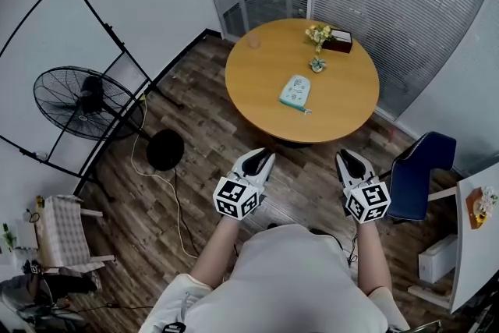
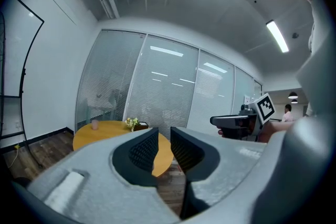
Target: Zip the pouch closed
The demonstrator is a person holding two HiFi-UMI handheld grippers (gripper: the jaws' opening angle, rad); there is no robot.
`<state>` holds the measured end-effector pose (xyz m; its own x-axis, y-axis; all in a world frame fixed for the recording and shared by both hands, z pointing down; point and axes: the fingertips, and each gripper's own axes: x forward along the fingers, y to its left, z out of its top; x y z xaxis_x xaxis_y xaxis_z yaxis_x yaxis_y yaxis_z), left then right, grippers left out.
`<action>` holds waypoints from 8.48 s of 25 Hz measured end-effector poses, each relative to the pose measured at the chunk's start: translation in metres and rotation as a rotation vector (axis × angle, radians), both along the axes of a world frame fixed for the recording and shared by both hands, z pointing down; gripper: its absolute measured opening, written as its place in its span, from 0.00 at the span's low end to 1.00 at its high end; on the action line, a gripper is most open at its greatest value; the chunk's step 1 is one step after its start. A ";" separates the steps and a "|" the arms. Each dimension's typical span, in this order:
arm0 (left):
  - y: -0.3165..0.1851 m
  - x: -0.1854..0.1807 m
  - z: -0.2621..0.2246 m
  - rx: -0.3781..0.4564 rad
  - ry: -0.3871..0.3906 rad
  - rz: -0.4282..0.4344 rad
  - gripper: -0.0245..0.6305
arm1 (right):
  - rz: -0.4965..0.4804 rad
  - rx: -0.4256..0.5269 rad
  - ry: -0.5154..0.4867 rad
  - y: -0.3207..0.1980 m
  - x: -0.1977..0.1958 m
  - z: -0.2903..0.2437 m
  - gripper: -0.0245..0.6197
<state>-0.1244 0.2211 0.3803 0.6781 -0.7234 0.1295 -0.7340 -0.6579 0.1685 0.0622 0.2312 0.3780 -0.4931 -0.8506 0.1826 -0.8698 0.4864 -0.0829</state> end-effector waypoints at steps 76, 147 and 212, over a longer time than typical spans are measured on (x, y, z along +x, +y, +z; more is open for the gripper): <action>-0.316 0.096 0.095 -0.214 -0.077 -0.067 0.14 | -0.232 -0.285 -0.045 -0.344 0.065 0.127 0.10; -0.386 0.167 0.463 -0.616 -0.334 0.329 0.15 | -0.505 -0.685 0.360 -0.411 -0.002 0.472 0.10; -0.365 0.099 0.373 -0.658 -0.429 0.323 0.07 | -0.294 -0.798 0.259 -0.358 0.049 0.375 0.05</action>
